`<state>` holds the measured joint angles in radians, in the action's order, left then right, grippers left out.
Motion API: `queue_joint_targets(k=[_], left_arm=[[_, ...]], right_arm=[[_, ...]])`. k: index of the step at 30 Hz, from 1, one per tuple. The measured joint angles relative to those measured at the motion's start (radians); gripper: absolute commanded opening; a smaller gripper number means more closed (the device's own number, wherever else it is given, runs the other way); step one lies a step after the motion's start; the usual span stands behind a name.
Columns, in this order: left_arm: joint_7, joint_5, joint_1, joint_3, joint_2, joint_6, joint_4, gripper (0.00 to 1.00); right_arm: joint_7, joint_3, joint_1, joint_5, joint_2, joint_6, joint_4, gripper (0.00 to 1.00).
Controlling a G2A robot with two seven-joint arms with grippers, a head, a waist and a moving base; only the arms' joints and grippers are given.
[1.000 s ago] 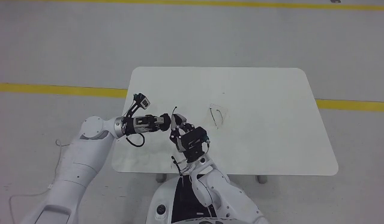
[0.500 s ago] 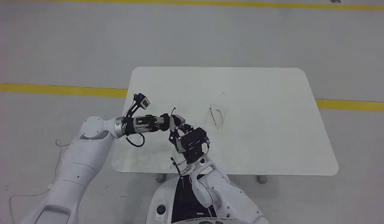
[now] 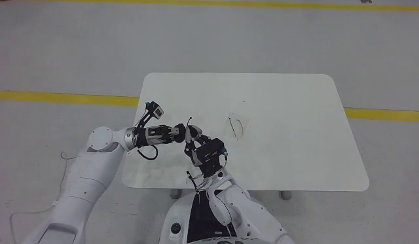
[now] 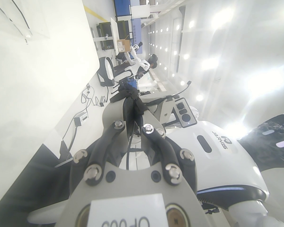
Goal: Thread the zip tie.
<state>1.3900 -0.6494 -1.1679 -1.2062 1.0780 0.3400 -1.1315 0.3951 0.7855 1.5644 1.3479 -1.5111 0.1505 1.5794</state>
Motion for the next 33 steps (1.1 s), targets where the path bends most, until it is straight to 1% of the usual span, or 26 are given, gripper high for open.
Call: queue_joint_targets(k=[16,33], left_arm=[[0.0,0.0,0.0,0.0,0.0,0.0,0.0,0.0],[0.0,0.0,0.0,0.0,0.0,0.0,0.0,0.0]], right_arm=[[-0.009,0.005,-0.003,0.002,0.001,0.036,-0.017,0.0],[-0.031,0.003,-0.005,0.011,0.002,0.022,-0.025,0.0]])
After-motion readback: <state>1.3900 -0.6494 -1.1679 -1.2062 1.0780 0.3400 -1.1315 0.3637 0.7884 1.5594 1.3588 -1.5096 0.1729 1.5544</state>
